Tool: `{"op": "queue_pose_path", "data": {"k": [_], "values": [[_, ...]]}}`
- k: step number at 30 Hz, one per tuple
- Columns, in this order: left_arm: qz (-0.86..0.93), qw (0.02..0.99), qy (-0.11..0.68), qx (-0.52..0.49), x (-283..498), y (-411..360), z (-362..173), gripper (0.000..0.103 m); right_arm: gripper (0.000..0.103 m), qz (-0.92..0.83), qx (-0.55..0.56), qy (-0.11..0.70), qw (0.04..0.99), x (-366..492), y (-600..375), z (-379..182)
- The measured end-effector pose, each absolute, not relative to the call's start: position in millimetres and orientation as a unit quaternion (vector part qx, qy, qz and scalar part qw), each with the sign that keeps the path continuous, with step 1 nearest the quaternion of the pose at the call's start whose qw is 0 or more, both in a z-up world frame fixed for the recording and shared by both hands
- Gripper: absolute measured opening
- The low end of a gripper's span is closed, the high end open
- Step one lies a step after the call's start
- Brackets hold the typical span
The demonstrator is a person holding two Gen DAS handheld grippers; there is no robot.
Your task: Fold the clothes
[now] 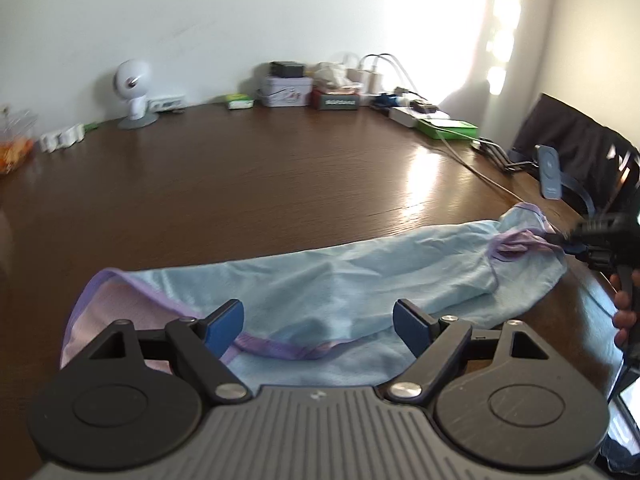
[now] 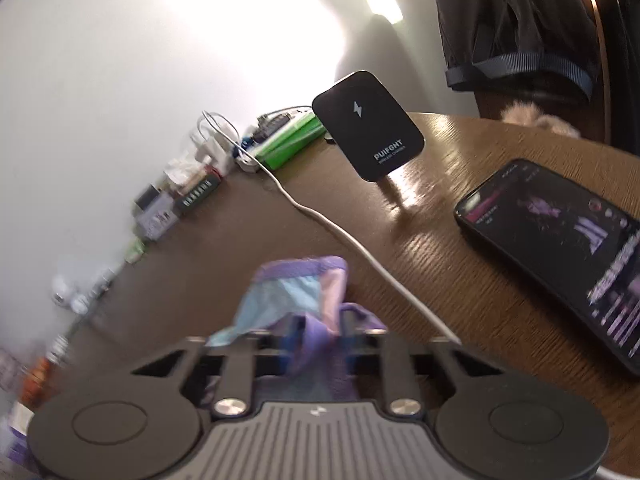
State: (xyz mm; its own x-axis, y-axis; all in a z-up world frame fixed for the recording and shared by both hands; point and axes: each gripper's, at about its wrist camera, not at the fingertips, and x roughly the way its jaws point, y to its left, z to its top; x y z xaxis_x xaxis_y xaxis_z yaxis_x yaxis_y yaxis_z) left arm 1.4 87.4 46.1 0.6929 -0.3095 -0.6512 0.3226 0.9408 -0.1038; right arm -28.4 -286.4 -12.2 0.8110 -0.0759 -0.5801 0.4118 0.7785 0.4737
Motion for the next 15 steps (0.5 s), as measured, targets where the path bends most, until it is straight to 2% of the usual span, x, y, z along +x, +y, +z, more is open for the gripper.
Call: {"op": "queue_pose_path", "data": {"k": [6, 9, 15], "values": [[-0.154, 0.927, 0.341, -0.005, -7, 100, 51, 0.083, 0.003, -0.113, 0.207, 0.272, 0.933, -26, -272, -8], [-0.130, 0.936, 0.326, -0.023, -17, 115, 59, 0.083, 0.003, -0.066, 0.180, 0.232, 0.954, -32, -262, 11], [-0.055, 0.948, 0.306, -0.070, -49, 156, 65, 0.083, 0.004, 0.123, 0.054, 0.190, 0.973, -24, -159, 56]]}}
